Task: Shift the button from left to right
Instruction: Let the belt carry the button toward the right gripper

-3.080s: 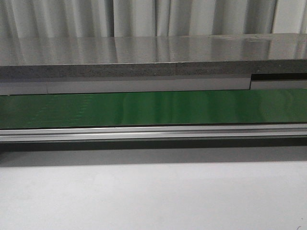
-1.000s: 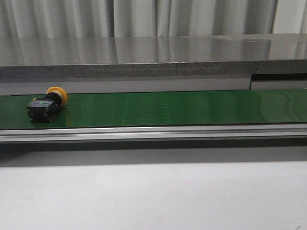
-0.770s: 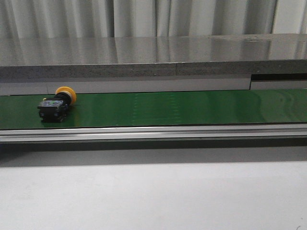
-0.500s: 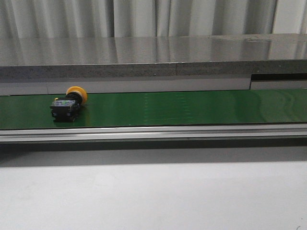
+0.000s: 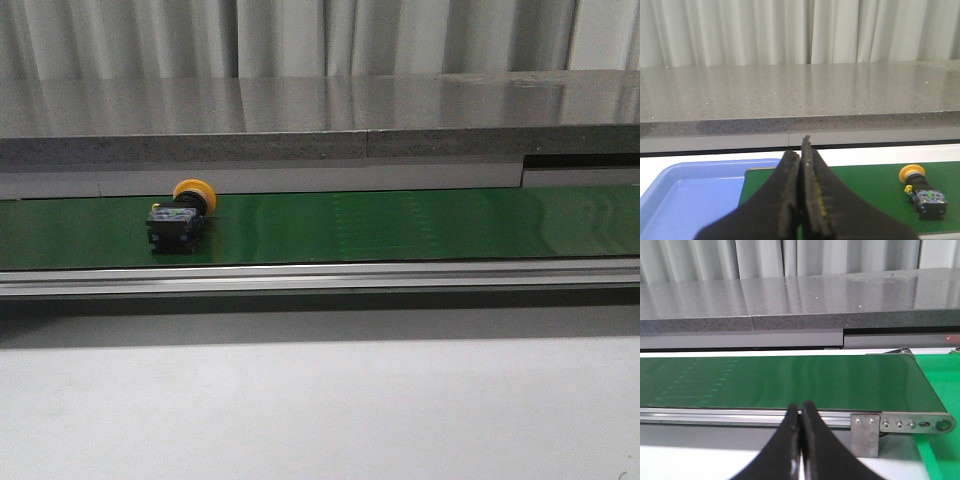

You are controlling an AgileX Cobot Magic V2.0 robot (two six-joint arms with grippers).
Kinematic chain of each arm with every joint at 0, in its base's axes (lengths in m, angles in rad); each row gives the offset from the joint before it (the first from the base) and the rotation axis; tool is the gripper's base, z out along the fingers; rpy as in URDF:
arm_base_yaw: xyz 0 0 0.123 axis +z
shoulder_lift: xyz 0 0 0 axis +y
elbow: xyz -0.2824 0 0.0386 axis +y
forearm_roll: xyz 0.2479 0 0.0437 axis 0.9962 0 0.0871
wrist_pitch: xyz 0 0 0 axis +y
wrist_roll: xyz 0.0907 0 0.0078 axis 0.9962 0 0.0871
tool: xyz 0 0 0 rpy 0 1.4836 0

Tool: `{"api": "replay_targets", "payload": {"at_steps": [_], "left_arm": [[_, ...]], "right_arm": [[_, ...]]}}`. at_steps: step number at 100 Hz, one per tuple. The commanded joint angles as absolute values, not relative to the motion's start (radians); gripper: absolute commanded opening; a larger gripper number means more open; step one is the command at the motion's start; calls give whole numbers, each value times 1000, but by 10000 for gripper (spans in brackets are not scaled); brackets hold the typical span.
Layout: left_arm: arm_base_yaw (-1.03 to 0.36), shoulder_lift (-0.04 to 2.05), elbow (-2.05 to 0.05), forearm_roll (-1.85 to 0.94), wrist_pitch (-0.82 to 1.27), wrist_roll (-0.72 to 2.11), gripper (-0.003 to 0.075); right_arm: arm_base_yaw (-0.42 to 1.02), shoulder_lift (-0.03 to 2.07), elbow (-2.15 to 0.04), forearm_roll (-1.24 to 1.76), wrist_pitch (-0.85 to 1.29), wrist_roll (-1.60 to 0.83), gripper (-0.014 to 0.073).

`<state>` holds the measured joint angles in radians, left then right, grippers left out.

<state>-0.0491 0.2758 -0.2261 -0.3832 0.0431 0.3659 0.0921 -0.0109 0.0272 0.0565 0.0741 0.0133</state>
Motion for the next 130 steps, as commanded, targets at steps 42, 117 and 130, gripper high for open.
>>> {"api": "replay_targets", "payload": {"at_steps": [42,117,130], "left_arm": [[-57,282,-253,-394,-32,362,-20],[-57,282,-253,-394,-32,362,-20],[-57,282,-253,-394,-32,362,-20]], "right_arm": [[92,33,-158,84,86,11,-67],[92,747,-776,84,685,11,-67],[92,780,-779,84,675,11,-64]]}}
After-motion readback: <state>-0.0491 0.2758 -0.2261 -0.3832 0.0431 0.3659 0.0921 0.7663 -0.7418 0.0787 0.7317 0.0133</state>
